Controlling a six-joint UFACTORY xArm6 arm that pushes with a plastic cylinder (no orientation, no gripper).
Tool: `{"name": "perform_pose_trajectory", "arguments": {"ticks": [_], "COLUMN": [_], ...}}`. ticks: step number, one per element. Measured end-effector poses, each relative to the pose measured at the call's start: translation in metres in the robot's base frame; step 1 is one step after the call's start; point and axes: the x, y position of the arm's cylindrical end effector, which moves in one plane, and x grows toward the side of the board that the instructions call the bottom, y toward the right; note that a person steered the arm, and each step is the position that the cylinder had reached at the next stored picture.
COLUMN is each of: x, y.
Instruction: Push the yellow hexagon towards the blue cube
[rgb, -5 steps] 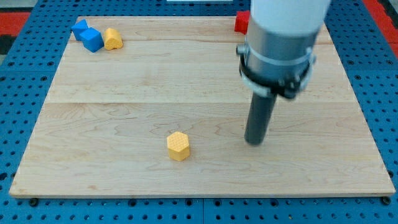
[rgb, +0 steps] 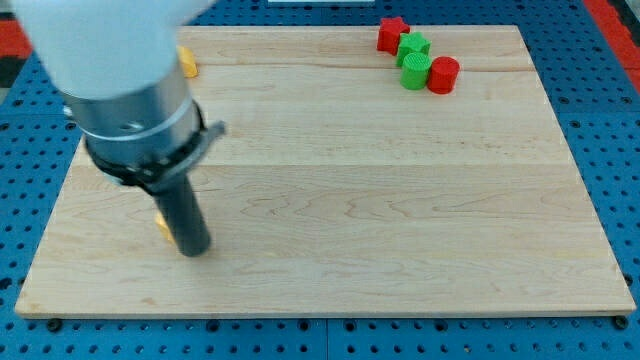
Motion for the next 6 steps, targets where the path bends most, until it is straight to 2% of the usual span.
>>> {"name": "perform_pose_trajectory", "arguments": {"ticks": [1,2,3,5,6], "x": [-0.04,-0.056,-0.05,-0.108,-0.116], "y": [-0.029,-0.064,-0.086,-0.059,-0.054]}}
